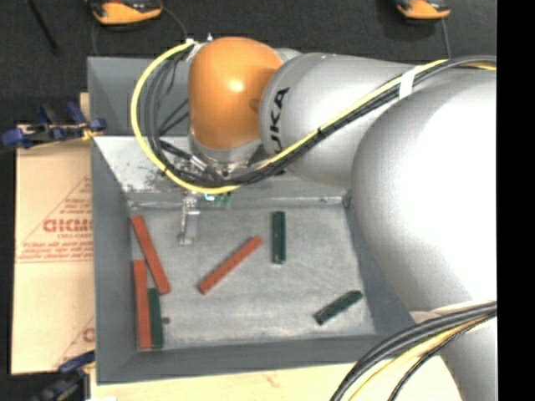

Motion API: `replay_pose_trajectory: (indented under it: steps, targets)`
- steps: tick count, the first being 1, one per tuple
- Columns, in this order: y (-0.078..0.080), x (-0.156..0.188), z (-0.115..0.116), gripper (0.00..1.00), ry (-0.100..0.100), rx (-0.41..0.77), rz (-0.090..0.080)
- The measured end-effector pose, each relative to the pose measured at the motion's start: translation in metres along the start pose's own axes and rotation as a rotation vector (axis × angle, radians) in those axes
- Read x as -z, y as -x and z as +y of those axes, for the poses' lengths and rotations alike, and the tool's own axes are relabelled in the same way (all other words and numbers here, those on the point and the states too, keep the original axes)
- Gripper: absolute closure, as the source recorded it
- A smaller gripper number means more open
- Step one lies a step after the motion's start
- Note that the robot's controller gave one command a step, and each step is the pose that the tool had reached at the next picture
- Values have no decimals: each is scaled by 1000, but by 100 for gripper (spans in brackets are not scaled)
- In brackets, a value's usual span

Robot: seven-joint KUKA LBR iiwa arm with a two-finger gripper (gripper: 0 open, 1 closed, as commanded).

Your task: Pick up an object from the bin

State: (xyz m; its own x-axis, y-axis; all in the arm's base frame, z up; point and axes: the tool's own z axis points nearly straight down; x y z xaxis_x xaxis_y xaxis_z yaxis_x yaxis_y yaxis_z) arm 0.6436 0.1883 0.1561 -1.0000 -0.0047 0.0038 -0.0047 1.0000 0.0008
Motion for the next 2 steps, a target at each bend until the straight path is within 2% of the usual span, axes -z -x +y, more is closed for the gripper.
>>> replay_pose_trajectory:
  steps: [1,2]
  targets:
    - [-22,-71,-79,0,-5,-80,1]
    - [-20,-66,-74,100,1,-76,-8]
